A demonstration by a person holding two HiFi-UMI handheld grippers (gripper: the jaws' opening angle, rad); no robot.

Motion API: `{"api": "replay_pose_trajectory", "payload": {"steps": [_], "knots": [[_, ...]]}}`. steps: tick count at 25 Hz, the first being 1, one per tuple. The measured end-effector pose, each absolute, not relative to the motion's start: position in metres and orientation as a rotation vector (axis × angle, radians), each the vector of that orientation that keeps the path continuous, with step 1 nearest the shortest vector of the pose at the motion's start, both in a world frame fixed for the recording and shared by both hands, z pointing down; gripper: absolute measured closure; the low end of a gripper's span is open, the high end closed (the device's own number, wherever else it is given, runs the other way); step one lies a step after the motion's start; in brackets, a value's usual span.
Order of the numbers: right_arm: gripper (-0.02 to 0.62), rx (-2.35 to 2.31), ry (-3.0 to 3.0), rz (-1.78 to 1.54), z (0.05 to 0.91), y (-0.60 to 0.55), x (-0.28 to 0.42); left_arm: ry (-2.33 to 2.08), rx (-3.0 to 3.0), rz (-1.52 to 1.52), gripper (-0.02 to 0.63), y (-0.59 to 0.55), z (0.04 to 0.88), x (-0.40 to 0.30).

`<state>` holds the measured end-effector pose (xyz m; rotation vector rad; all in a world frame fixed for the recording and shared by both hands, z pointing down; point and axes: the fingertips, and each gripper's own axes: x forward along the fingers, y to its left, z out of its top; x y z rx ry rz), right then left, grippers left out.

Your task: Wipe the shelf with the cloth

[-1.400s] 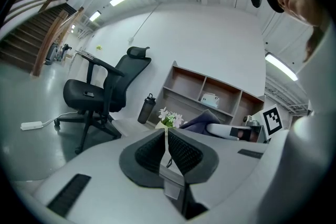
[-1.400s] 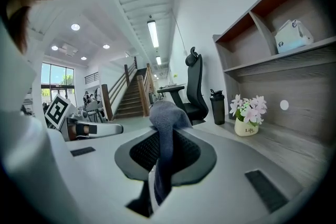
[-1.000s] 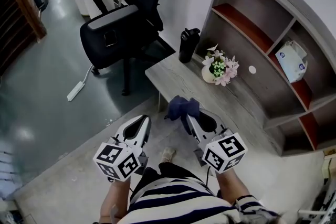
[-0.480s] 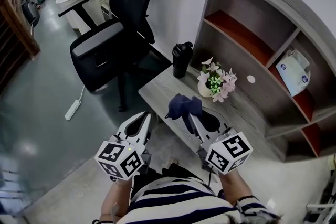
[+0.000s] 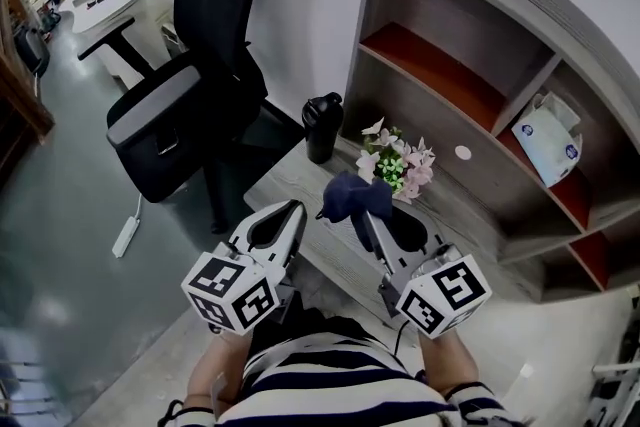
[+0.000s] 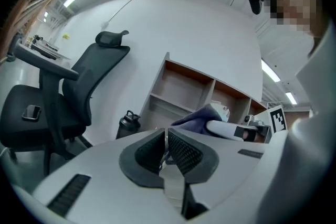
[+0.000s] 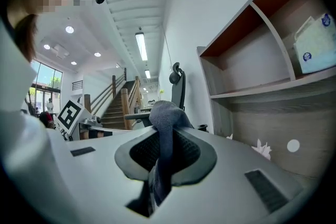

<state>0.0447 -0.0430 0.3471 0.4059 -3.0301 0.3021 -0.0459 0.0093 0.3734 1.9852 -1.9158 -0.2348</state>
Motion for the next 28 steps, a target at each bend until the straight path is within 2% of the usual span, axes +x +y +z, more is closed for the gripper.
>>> {"api": "replay_pose_trajectory", "payload": {"steps": [17,28], "knots": [[0.538,0.716,-3.068,0.132,0.281,-0.128,-0.037,-1.709,2.28,-0.163,0.575,-0.088,0.33,-0.123],[0.538,0.944,-3.139,-0.079,0.208,-0.162,-0.058,-1.574,2.431,-0.117,0.575,-0.108,0.324,-0.138]]}}
